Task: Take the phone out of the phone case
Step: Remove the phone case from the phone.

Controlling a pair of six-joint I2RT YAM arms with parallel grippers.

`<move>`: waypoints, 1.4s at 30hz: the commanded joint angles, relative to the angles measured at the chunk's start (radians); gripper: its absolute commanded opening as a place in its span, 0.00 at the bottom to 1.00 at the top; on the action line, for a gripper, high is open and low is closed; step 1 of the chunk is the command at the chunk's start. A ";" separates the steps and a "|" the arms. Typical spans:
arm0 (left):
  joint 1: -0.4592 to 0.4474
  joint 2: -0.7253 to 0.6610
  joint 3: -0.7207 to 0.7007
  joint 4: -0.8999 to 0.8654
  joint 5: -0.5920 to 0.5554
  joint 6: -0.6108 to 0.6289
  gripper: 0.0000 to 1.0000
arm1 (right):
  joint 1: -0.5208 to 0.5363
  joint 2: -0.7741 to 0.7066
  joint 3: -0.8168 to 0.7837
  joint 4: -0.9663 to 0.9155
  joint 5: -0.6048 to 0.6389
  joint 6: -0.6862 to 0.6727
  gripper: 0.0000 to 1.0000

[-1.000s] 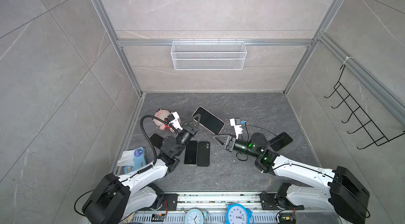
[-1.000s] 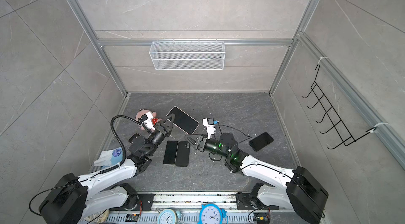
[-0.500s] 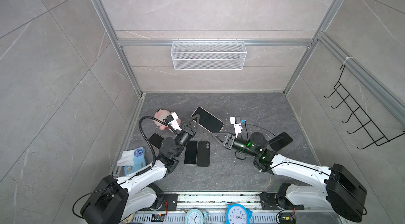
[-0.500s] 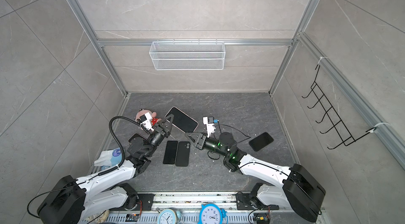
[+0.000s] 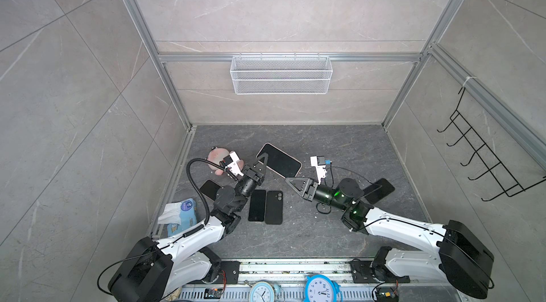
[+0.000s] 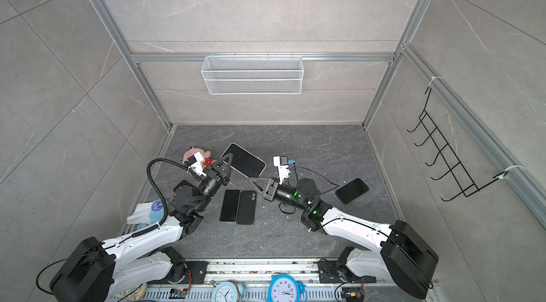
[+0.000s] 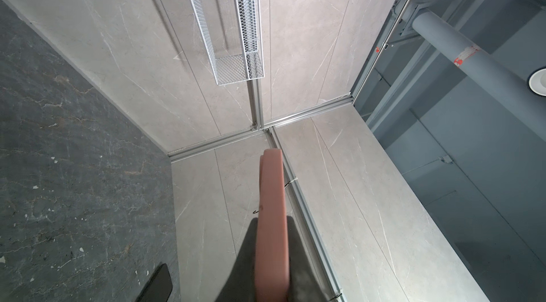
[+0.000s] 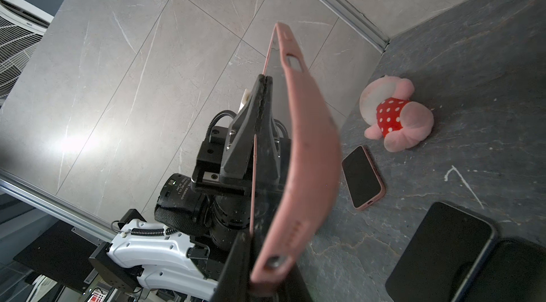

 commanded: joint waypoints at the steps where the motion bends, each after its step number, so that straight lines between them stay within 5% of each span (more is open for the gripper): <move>1: -0.005 -0.039 0.074 -0.087 -0.014 -0.018 0.00 | 0.005 -0.006 0.024 -0.137 -0.017 -0.179 0.00; 5: -0.006 -0.071 0.125 -0.243 -0.003 -0.021 0.00 | 0.005 -0.035 0.039 -0.298 0.027 -0.340 0.00; 17: -0.005 -0.026 0.191 -0.304 0.019 -0.058 0.00 | 0.008 -0.041 0.086 -0.485 0.162 -0.675 0.00; 42: 0.014 0.001 0.281 -0.341 0.070 -0.072 0.00 | 0.009 -0.068 0.047 -0.475 0.255 -0.906 0.14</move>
